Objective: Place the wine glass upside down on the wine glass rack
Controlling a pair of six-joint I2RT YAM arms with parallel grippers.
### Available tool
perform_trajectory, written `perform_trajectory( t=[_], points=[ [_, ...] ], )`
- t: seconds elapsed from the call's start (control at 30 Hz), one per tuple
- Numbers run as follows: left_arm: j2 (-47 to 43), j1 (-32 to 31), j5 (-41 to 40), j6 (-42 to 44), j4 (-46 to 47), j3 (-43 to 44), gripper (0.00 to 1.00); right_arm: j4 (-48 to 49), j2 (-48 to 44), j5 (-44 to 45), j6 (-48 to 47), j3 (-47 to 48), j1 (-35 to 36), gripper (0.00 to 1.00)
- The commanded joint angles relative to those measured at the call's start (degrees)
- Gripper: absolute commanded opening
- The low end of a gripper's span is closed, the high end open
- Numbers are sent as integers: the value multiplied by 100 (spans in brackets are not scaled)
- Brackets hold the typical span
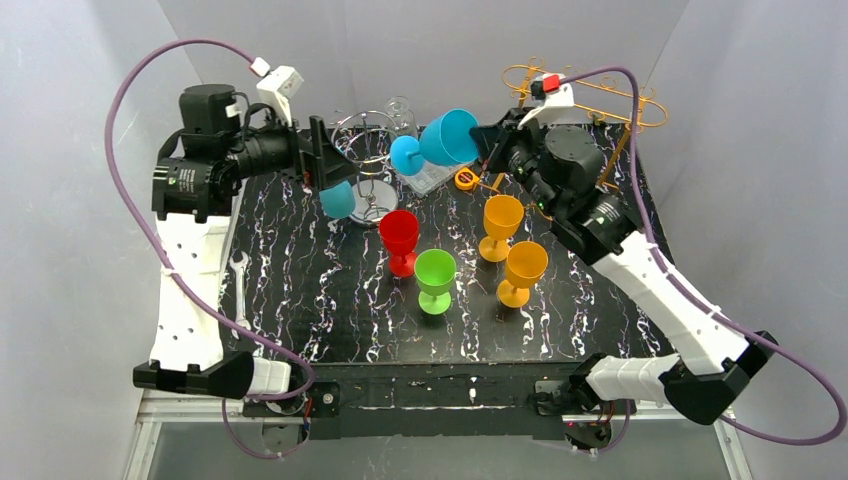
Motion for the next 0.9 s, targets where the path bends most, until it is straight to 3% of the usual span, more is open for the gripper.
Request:
perform_trajectory(
  t=[0.0, 0.4, 0.63, 0.87],
  points=[
    [84, -368, 312, -175, -46, 162, 98, 822, -293, -582, 123, 151, 67, 1],
    [367, -459, 401, -1293, 429, -8, 98, 1496, -412, -1171, 457, 165, 153, 1],
    [131, -458, 329, -1730, 1155, -382, 76, 1863, -319, -1368, 760, 132, 228, 1],
    [250, -454, 587, -2199, 1197, -363, 73, 1917, -82, -1183, 661, 263, 575, 1]
  ],
)
